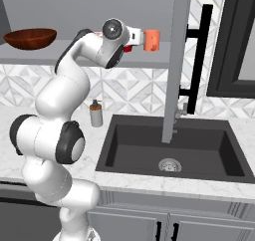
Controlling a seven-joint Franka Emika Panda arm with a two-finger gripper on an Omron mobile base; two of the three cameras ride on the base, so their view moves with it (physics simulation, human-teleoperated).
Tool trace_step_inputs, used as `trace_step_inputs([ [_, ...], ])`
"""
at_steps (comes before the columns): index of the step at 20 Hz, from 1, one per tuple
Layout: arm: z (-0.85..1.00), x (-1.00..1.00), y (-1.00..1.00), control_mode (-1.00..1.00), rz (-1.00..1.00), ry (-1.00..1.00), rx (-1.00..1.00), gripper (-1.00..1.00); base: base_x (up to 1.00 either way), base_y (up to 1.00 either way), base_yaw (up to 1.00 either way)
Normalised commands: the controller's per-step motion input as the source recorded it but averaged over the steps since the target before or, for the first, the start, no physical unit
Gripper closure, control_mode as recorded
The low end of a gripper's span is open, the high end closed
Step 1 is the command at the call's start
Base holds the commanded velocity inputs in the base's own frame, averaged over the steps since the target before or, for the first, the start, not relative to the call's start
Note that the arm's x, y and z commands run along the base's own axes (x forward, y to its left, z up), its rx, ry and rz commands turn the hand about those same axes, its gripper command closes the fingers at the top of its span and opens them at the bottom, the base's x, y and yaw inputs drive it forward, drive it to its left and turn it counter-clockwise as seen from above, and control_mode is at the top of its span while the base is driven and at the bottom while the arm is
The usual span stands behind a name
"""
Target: Gather all objects into one cabinet and sort the glasses and bowls to opposite sides.
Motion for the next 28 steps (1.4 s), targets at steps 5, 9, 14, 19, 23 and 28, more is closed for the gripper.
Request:
trace_step_inputs([
  [5,0.08,-0.6,0.0,-1.0,-0.01,-0.01,0.0,-1.0,0.0,0.0,0.0],
  [9,0.0,-1.0,0.02,-1.0,-0.03,-0.03,0.0,-1.0,0.0,0.0,0.0],
  [14,0.04,-1.0,0.1,-1.0,-0.04,0.0,0.0,-1.0,0.0,0.0,0.0],
  [19,0.06,-1.0,0.11,-1.0,-0.05,0.0,0.0,-1.0,0.0,0.0,0.0],
  [23,0.0,-1.0,0.14,-1.0,-0.08,0.0,0.0,-1.0,0.0,0.0,0.0],
  [28,-0.01,-1.0,0.12,-1.0,-0.09,0.0,0.0,-1.0,0.0,0.0,0.0],
])
